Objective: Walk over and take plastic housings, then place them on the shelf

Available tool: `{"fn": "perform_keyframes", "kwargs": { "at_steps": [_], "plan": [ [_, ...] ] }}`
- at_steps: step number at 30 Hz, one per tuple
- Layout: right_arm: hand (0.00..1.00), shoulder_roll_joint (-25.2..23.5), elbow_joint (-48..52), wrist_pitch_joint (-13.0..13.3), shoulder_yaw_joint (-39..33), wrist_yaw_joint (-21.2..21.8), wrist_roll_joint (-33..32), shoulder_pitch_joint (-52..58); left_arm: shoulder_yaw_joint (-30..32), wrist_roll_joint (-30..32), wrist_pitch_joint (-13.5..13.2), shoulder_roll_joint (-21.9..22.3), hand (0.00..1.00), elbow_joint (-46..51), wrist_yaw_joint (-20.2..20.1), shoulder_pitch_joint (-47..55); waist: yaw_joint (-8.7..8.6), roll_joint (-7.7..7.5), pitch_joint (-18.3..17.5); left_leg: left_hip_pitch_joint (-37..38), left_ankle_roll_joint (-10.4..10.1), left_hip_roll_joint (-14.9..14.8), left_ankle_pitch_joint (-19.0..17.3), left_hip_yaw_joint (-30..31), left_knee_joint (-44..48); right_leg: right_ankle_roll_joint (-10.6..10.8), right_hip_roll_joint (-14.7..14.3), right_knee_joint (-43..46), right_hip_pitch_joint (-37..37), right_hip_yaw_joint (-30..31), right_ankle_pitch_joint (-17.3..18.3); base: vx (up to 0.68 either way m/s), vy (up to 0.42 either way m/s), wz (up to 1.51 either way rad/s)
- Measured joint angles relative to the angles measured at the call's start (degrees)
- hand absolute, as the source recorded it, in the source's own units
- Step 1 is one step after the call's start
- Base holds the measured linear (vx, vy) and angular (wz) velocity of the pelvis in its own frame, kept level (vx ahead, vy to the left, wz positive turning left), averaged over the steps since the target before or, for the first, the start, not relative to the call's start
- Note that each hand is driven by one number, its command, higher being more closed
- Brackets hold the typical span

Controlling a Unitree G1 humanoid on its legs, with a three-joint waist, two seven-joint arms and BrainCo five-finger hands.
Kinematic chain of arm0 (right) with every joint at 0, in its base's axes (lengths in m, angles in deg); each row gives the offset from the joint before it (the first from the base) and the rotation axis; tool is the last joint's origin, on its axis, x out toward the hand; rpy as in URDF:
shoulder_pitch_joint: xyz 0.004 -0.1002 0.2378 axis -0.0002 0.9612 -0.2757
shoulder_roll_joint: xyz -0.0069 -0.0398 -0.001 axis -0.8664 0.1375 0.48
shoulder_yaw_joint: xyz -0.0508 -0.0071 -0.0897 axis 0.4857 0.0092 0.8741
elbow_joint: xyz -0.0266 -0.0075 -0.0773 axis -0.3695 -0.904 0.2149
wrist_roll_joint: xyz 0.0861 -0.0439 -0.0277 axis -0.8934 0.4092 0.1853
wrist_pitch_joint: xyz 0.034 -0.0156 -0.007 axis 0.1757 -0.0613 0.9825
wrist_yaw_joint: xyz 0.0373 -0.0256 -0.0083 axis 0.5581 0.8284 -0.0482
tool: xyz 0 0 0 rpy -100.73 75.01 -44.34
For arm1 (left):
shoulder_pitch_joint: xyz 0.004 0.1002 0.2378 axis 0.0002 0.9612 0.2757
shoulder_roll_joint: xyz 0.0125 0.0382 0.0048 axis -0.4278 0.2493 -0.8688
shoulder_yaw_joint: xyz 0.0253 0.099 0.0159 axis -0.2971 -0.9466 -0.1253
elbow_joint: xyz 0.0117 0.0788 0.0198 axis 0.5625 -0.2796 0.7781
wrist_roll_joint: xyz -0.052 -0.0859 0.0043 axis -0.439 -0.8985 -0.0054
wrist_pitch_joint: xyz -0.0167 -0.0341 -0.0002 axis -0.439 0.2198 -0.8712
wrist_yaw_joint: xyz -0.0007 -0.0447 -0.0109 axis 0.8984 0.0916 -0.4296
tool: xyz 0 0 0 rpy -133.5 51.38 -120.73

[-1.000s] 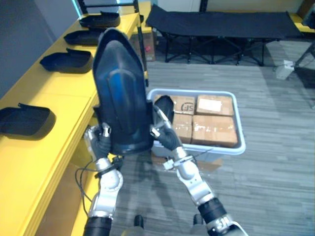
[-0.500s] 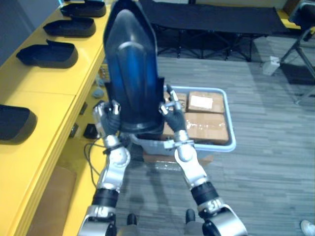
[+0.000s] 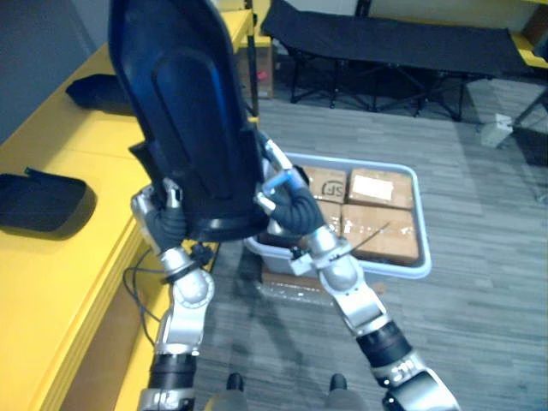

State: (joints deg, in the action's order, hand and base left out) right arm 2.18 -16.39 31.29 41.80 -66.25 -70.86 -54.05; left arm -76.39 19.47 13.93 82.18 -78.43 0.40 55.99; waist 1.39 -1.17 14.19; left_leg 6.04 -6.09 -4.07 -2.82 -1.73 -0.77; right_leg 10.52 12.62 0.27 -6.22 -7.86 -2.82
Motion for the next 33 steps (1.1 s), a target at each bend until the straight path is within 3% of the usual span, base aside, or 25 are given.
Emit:
{"fn": "perform_keyframes", "kwargs": {
  "at_steps": [7,11,17,23,27,31,33],
  "plan": [
    [0.00,1.60,0.41,-4.16,6.40,0.06,-0.10,-0.98,1.45,-3.07,0.69,-1.40,1.00,0.02,1.26,3.59,2.02,0.80,-0.63,0.03,0.01,-0.02,0.01,1.75,0.46,-0.01,-0.02,0.87,-0.95,-1.99,-0.01,-0.02,-0.001,0.12],
    [0.00,1.84,0.44,-4.45,7.91,0.33,-1.27,-0.92,1.80,-3.47,0.79,-1.72,1.00,0.02,1.27,4.45,3.01,1.50,-1.23,-0.12,0.01,-0.03,0.02,2.83,0.76,-0.02,-0.07,0.87,-1.62,-3.16,-0.01,-0.01,-0.007,0.11],
    [0.00,2.53,2.98,-4.69,9.19,1.67,-4.79,-0.13,1.87,-3.47,0.63,-1.78,1.00,0.24,1.58,4.44,3.37,1.41,-3.36,-0.17,0.00,-0.08,0.02,2.72,0.73,-0.04,-0.11,0.78,-1.57,-3.09,-0.03,0.00,0.001,0.01],
    [0.00,3.35,5.59,-6.87,9.90,3.00,-10.22,1.58,1.88,-3.44,0.13,-2.03,1.00,0.44,1.63,4.47,3.83,0.89,-4.43,-0.22,-0.01,-0.39,0.02,2.29,0.69,-0.07,-0.42,0.22,-1.49,-2.97,-0.05,-0.01,-0.010,-0.03],
    [0.00,3.64,7.05,-6.99,9.77,4.74,-15.69,3.79,2.32,-3.41,-0.09,-2.34,1.00,0.44,1.71,4.55,4.15,0.85,-5.70,-0.36,-0.22,-0.67,0.15,1.54,0.31,-0.08,-0.65,0.08,-0.80,-2.82,-0.06,0.00,-0.017,-0.09],
    [0.00,6.84,13.59,-5.61,-0.67,7.90,-28.51,10.37,17.42,-10.98,4.76,-2.23,1.00,-1.68,6.69,4.53,2.60,0.90,-5.96,-0.21,-0.22,-0.74,0.15,1.17,0.30,-0.09,-0.71,0.03,-0.71,-2.66,-0.06,0.00,-0.005,-0.04],
    [0.00,8.72,15.58,-4.07,-4.94,10.22,-33.95,12.46,20.91,-13.99,6.04,-2.25,1.00,-2.37,8.80,6.41,2.63,0.81,-6.23,-0.24,-0.22,-0.77,0.15,1.06,0.26,-0.11,-0.76,-0.09,-0.64,-2.46,-0.07,0.00,0.000,0.00]
  ]
}}
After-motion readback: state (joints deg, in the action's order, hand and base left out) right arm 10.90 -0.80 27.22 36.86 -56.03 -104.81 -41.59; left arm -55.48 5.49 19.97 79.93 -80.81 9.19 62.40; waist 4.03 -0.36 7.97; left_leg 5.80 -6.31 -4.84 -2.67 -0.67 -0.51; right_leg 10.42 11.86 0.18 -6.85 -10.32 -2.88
